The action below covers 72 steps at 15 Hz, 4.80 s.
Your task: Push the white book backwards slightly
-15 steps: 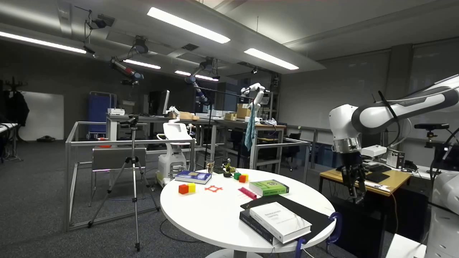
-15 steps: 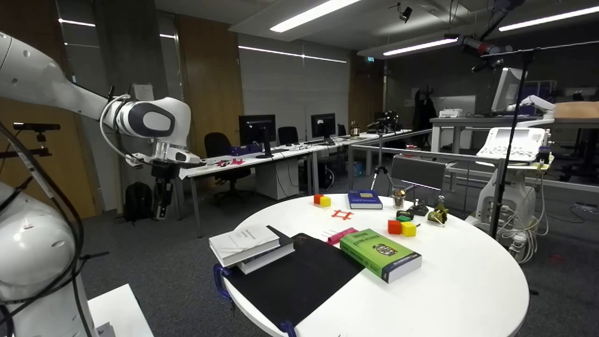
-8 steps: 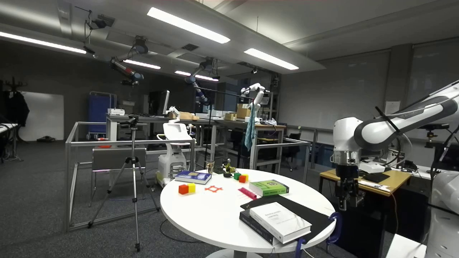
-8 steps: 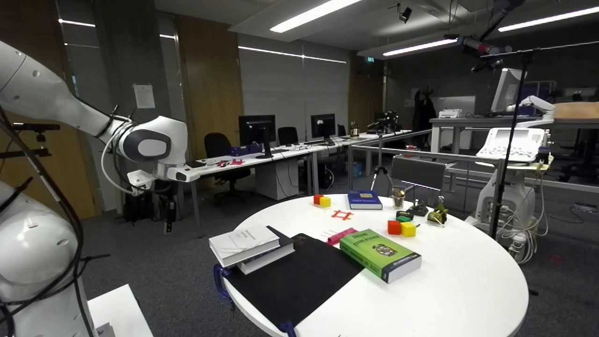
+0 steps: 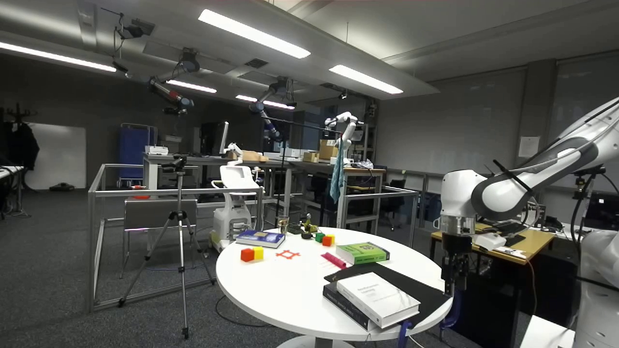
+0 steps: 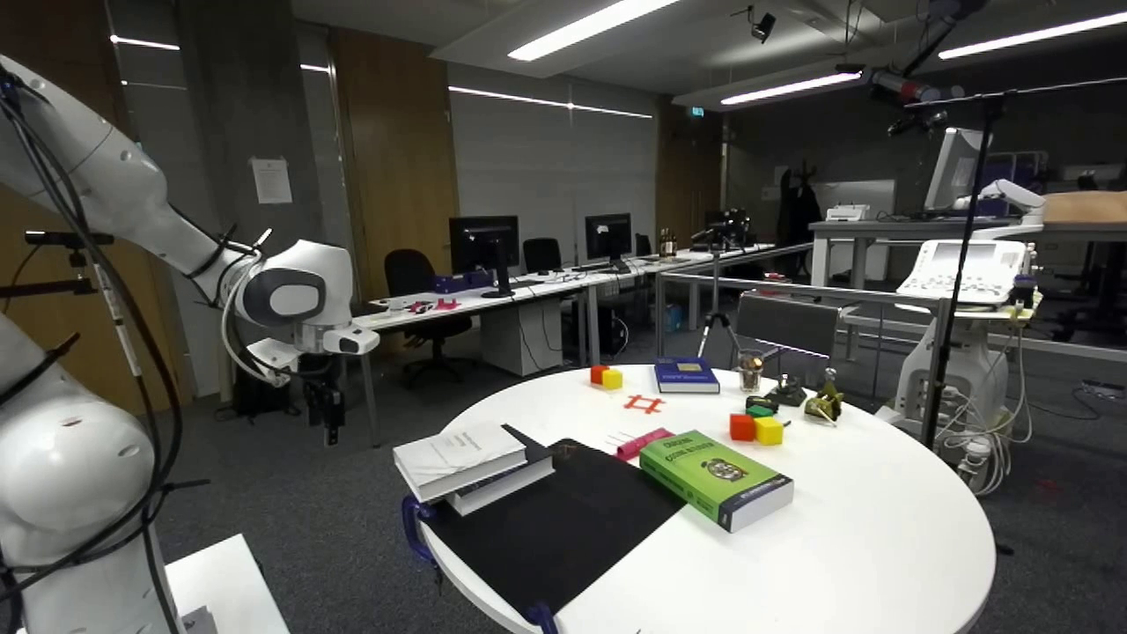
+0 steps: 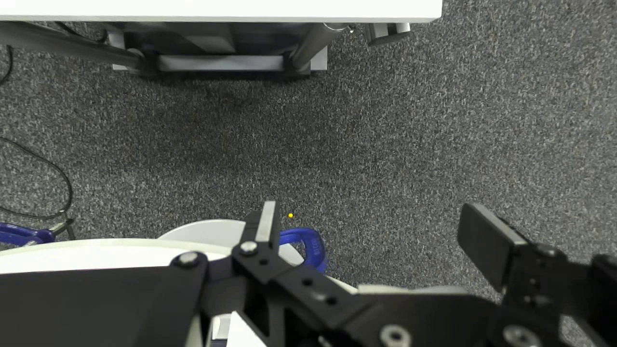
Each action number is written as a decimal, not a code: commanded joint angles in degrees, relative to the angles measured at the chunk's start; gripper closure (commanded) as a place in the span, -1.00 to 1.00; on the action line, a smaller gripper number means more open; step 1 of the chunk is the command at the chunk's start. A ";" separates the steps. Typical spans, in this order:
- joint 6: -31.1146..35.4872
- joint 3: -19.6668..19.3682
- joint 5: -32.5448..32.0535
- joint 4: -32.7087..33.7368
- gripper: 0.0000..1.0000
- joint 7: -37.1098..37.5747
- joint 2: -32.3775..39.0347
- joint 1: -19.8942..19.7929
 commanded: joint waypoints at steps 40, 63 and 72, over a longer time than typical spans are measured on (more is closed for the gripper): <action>36.04 -2.15 -35.54 1.44 -1.00 36.28 36.09 -0.90; 38.03 -6.77 -37.93 7.04 -1.00 40.22 40.57 3.81; 37.51 -7.45 -39.20 12.33 -1.00 39.48 45.64 4.71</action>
